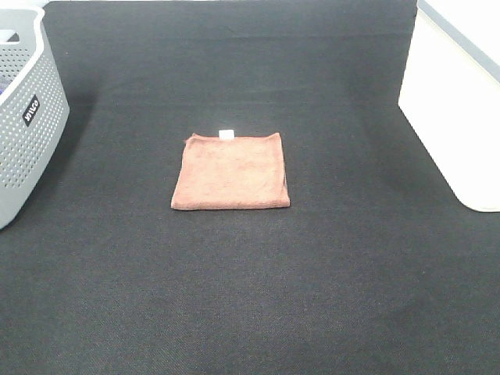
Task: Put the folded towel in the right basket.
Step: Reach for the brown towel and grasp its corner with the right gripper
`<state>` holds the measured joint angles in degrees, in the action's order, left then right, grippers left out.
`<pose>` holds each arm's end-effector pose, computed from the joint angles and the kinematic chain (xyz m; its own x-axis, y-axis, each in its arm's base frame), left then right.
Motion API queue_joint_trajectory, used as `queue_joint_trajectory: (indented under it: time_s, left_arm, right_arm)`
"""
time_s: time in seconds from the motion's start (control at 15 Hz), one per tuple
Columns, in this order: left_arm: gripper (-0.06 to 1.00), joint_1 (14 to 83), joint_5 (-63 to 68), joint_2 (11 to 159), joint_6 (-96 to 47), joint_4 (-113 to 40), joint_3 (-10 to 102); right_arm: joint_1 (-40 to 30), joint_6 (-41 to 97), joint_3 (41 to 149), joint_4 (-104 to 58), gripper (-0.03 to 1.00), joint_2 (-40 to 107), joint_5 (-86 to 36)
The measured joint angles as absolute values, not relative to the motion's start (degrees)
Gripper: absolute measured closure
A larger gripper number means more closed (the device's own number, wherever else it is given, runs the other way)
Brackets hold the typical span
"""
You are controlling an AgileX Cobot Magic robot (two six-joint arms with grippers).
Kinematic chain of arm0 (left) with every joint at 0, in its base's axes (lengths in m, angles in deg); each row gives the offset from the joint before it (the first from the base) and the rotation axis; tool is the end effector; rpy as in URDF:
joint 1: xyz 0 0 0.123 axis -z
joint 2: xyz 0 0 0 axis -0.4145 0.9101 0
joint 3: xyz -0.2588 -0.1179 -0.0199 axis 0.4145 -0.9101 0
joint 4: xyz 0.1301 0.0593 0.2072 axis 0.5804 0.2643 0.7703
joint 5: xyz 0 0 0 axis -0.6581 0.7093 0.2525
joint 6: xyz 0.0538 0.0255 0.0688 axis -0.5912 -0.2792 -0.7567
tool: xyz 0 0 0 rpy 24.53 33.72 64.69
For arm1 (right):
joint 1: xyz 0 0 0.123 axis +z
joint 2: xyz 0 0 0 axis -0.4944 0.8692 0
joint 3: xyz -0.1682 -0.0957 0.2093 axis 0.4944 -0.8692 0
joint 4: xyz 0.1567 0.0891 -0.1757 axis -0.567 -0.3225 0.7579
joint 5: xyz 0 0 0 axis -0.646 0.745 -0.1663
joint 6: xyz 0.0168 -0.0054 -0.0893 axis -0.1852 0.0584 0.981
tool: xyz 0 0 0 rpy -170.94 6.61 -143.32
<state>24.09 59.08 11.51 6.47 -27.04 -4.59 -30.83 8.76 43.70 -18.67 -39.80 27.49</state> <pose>-0.0062 -0.0051 0.2797 -0.4385 0.0118 -0.8986 0.0503 0.9987 -0.0115 -0.0068 0.0055 0.2776 -0.4551 -0.0188 -0.8902 -0.0452 0.9990 0.0020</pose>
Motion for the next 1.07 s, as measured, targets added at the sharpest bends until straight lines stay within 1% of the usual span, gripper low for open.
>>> queue_joint_trajectory:
  time_s: [1.07]
  left_arm:
    - [0.07, 24.1, 59.1, 11.5, 6.5, -27.0, -4.6]
  right_arm:
    - [-30.8, 8.8, 43.7, -18.7, 0.32, -39.8, 27.5]
